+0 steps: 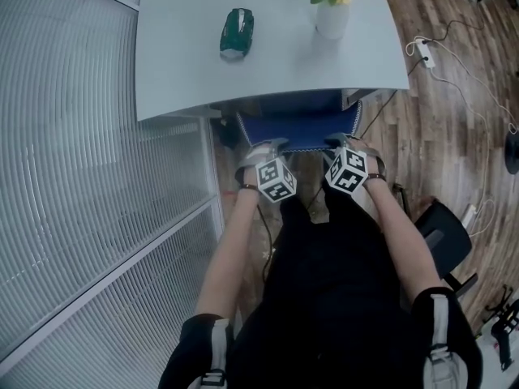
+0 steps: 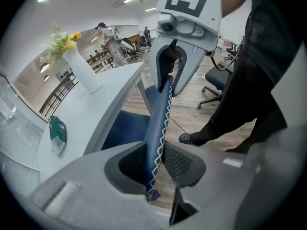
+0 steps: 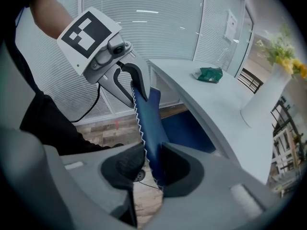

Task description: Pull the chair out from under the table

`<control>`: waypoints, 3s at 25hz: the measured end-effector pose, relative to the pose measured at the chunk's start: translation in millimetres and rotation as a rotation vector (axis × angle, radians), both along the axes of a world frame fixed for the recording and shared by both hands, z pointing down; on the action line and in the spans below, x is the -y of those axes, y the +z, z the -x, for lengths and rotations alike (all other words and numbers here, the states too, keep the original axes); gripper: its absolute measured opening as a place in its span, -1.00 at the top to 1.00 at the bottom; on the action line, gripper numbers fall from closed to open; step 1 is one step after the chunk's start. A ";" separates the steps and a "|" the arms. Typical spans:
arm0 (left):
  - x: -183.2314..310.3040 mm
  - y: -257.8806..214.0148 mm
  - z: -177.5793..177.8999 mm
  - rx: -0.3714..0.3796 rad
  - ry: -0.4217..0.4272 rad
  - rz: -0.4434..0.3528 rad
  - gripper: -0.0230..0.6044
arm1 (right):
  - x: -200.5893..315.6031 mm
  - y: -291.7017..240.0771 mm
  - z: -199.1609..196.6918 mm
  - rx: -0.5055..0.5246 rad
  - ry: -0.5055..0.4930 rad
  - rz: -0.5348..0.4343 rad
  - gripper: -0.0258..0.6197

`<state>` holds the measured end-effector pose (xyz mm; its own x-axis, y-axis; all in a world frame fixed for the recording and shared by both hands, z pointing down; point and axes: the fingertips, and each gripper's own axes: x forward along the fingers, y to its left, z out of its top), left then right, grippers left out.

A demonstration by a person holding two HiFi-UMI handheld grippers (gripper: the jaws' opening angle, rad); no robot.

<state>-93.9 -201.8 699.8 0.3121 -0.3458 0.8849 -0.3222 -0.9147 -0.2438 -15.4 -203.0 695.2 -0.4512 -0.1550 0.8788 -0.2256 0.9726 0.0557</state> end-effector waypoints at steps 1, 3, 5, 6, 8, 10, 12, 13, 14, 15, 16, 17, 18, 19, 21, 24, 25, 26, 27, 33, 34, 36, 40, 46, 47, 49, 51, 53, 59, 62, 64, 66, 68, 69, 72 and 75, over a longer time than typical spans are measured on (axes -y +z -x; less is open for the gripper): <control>-4.1 0.7 -0.2 0.000 0.000 0.003 0.57 | -3.9 0.8 -0.4 -0.004 0.000 -0.004 0.57; -12.2 2.4 -0.2 0.002 0.000 0.006 0.58 | -12.0 2.8 -0.7 -0.013 0.004 -0.006 0.57; -19.9 5.0 0.1 0.004 0.002 0.010 0.59 | -20.2 5.2 -0.4 -0.022 0.008 0.007 0.57; -24.1 6.8 0.5 0.006 0.002 0.016 0.59 | -24.6 6.7 0.1 -0.026 0.009 0.018 0.57; -34.5 11.3 2.5 0.009 0.004 0.035 0.59 | -35.6 10.5 2.0 -0.036 0.007 0.036 0.57; -47.6 15.5 5.7 0.011 0.010 0.053 0.59 | -50.2 14.9 4.7 -0.047 0.004 0.049 0.59; -60.7 18.5 9.5 0.013 0.019 0.061 0.59 | -65.1 18.5 8.2 -0.060 0.000 0.059 0.59; -66.0 19.4 11.4 0.014 0.025 0.058 0.59 | -71.4 19.7 9.9 -0.068 -0.005 0.062 0.60; -70.7 19.8 13.2 0.016 0.031 0.054 0.59 | -76.9 20.2 11.5 -0.075 -0.010 0.064 0.60; -75.0 19.8 14.7 0.016 0.036 0.051 0.59 | -81.7 20.2 12.8 -0.080 -0.012 0.067 0.60; -79.5 19.4 15.5 0.015 0.041 0.052 0.59 | -86.1 19.6 13.8 -0.081 -0.012 0.070 0.60; -83.8 18.8 15.8 0.012 0.046 0.057 0.60 | -90.2 18.8 14.5 -0.081 -0.009 0.073 0.60; -87.7 17.9 16.0 0.009 0.051 0.061 0.60 | -94.0 18.0 14.8 -0.081 -0.004 0.074 0.60; -91.0 16.9 16.1 0.006 0.056 0.063 0.60 | -97.2 17.2 15.3 -0.082 0.002 0.074 0.60; -96.9 15.2 17.5 0.005 0.066 0.062 0.61 | -102.7 15.7 16.9 -0.085 0.014 0.070 0.60; -108.9 13.9 21.1 0.008 0.083 0.053 0.62 | -112.9 12.6 19.1 -0.092 0.029 0.059 0.60; -113.9 12.7 21.8 0.006 0.091 0.049 0.63 | -117.7 11.1 20.2 -0.093 0.035 0.057 0.60; -119.1 11.1 22.7 0.003 0.099 0.046 0.63 | -123.3 9.7 21.5 -0.093 0.040 0.057 0.60; -124.5 9.6 24.2 0.002 0.108 0.045 0.63 | -129.1 8.6 23.2 -0.093 0.046 0.057 0.60; -150.5 8.4 38.1 0.010 0.138 0.034 0.63 | -157.0 8.0 35.8 -0.095 0.088 0.052 0.60; -154.2 8.6 40.1 0.010 0.142 0.028 0.63 | -161.6 8.3 37.7 -0.097 0.093 0.055 0.60; -161.4 9.0 41.7 0.002 0.152 0.016 0.63 | -170.8 9.2 40.3 -0.100 0.103 0.057 0.60; -179.3 13.4 45.6 0.004 0.163 0.037 0.63 | -188.5 13.4 44.1 -0.104 0.115 0.062 0.60; -197.8 9.6 47.4 0.012 0.163 0.044 0.63 | -206.6 7.7 44.5 -0.092 0.108 0.069 0.60; -200.1 8.4 46.8 0.012 0.162 0.046 0.63 | -208.9 6.2 43.8 -0.089 0.105 0.069 0.60; -204.2 6.0 45.3 0.008 0.157 0.047 0.63 | -212.7 3.9 42.6 -0.086 0.096 0.069 0.60; -209.4 4.4 41.6 0.004 0.148 0.050 0.63 | -216.8 2.9 39.6 -0.085 0.086 0.066 0.60; -217.8 3.7 36.4 0.004 0.134 0.057 0.63 | -223.9 1.8 34.7 -0.085 0.074 0.068 0.60; -239.4 -0.9 20.1 -0.001 0.094 0.068 0.63 | -241.3 -2.9 17.9 -0.090 0.034 0.069 0.60; -252.9 -2.5 11.3 0.000 0.071 0.078 0.62 | -254.1 -4.4 9.2 -0.084 0.022 0.070 0.60; -259.6 -5.0 7.4 0.001 0.057 0.079 0.62 | -260.8 -6.7 5.2 -0.077 0.017 0.069 0.60; -265.6 -7.6 3.3 0.002 0.050 0.080 0.62 | -266.4 -9.8 1.2 -0.067 0.013 0.067 0.60; -271.7 -9.9 -1.3 0.003 0.045 0.079 0.62 | -271.5 -13.3 -3.2 -0.061 0.009 0.062 0.60; -275.2 -10.8 -3.5 0.003 0.042 0.078 0.62 | -274.4 -14.3 -5.5 -0.061 0.007 0.058 0.60; -287.1 -12.2 -11.0 -0.001 0.032 0.085 0.61 | -284.2 -14.2 -12.6 -0.059 0.003 0.051 0.60; -298.3 -13.7 -17.8 -0.003 0.024 0.088 0.61 | -295.8 -15.6 -18.7 -0.051 -0.003 0.052 0.60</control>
<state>-76.1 96.4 686.2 0.3226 -0.2589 0.9104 -0.3003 -0.9402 -0.1609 3.4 92.8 679.6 -0.4065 -0.1071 0.9074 -0.2212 0.9751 0.0161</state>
